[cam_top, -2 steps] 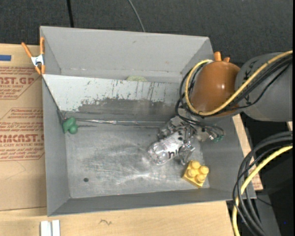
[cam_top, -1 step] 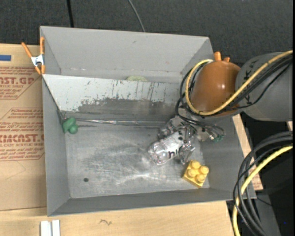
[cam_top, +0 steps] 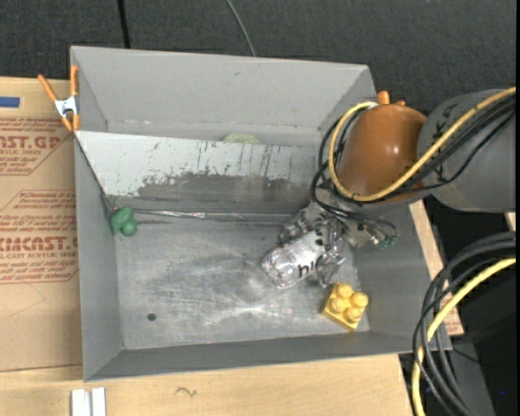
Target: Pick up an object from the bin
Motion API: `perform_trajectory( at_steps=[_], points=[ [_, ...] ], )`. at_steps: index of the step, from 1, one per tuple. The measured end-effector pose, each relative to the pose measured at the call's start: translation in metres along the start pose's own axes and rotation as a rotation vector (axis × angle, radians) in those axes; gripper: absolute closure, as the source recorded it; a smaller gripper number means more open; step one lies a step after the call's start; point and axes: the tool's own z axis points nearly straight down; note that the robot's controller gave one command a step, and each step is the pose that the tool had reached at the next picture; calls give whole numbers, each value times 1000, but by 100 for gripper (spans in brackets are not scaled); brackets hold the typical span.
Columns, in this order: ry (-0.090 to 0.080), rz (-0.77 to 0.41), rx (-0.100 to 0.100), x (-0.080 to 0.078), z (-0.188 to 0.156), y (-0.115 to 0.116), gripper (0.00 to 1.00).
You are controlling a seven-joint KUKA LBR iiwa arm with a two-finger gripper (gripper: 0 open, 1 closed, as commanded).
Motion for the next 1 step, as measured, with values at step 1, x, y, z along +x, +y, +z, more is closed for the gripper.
perform_trajectory(
  at_steps=[1],
  points=[
    [-2, 0, 1, -1, -7, 0, 100]
  ],
)
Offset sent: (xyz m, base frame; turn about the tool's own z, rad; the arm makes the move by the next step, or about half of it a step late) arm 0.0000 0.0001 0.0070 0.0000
